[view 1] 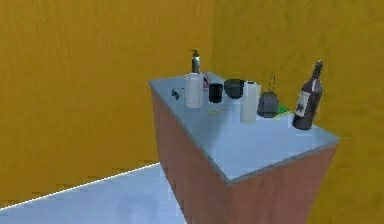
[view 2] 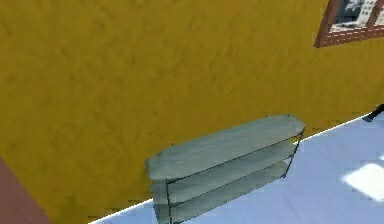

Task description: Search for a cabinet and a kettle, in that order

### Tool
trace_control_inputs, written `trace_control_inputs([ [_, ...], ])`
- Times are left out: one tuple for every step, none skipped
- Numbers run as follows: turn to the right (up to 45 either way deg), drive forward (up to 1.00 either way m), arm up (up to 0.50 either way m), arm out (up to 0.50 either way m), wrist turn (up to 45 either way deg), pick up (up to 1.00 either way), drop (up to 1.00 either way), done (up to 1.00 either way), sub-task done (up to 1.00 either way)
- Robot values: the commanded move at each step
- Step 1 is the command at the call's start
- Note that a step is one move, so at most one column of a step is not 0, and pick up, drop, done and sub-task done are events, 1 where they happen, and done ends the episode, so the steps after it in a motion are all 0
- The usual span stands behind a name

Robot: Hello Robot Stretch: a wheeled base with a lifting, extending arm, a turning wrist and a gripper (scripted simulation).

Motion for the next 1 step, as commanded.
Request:
trace_control_inputs([
  [21.0, 0.00, 0.00, 0.00, 0.0, 0.00, 0.00, 0.00, 0.00],
])
